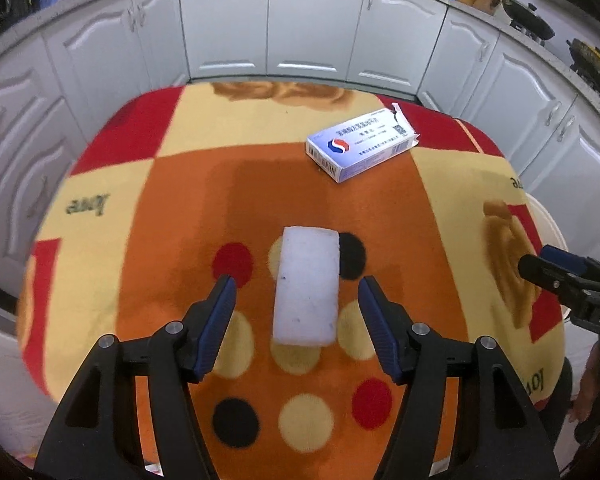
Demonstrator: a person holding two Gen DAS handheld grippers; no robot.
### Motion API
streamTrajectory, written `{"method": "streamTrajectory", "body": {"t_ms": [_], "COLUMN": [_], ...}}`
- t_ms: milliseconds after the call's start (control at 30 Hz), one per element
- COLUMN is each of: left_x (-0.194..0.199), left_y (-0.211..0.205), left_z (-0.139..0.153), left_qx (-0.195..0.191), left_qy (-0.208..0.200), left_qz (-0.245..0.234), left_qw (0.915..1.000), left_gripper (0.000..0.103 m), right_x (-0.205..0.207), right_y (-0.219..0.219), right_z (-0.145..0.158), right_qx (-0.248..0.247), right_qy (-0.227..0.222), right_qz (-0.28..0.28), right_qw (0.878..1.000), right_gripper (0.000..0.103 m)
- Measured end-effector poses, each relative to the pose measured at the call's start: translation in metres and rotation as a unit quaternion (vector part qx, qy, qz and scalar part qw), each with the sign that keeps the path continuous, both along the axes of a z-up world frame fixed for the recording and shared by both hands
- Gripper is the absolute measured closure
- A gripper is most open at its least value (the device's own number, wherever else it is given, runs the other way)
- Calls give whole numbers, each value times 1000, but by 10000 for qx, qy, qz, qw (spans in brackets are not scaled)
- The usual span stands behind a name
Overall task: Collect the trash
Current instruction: 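Grasp the white sponge on the blanket with the left tool, then grasp the white medicine box with the right tool while the left tool holds the sponge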
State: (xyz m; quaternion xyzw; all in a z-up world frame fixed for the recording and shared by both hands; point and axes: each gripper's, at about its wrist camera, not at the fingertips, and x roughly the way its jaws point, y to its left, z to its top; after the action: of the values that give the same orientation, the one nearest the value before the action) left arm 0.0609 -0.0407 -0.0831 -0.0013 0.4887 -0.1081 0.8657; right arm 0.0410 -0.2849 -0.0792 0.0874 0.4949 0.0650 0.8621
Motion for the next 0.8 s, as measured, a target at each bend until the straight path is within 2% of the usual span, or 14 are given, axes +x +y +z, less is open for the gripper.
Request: {"method": "streamTrajectory", "body": {"t_ms": [33, 67, 100, 200, 300, 533, 633, 700, 767, 800], "left_x": [4, 8, 12, 20, 36, 116, 150, 166, 167, 161], "left_y": [2, 2, 2, 4, 2, -7, -12, -19, -23, -26], "left_z": [-4, -6, -9, -1, 13, 27, 17, 3, -7, -6], "left_qx": [-111, -161, -171, -234, -188, -27, 95, 170, 177, 287], "left_qy": [94, 176, 293, 201, -64, -308, -177, 89, 300, 240], "left_qz": [-32, -50, -75, -185, -257, 105, 241, 216, 153, 85], "left_qw": [9999, 9997, 9994, 9994, 9995, 9995, 9995, 9996, 9993, 9993], "left_gripper": [51, 74, 77, 78, 78, 78, 78, 78, 78, 78], "right_x": [3, 6, 10, 22, 36, 66, 73, 76, 77, 78], "right_y": [3, 7, 10, 17, 20, 28, 29, 28, 26, 24], "right_z": [0, -1, -3, -9, -12, -18, -20, -22, -23, -23], "right_qx": [-1, -4, -10, 0, 2, -13, -4, -3, -9, -24], "right_qy": [-1, 2, 19, 105, 131, 187, 213, 236, 240, 241], "right_qz": [29, 54, 75, 105, 62, 143, 167, 165, 158, 151], "right_qw": [10000, 10000, 10000, 9999, 9999, 9997, 9996, 9996, 9996, 9996], "right_gripper": [25, 25, 25, 25, 25, 25, 25, 25, 25, 25]}}
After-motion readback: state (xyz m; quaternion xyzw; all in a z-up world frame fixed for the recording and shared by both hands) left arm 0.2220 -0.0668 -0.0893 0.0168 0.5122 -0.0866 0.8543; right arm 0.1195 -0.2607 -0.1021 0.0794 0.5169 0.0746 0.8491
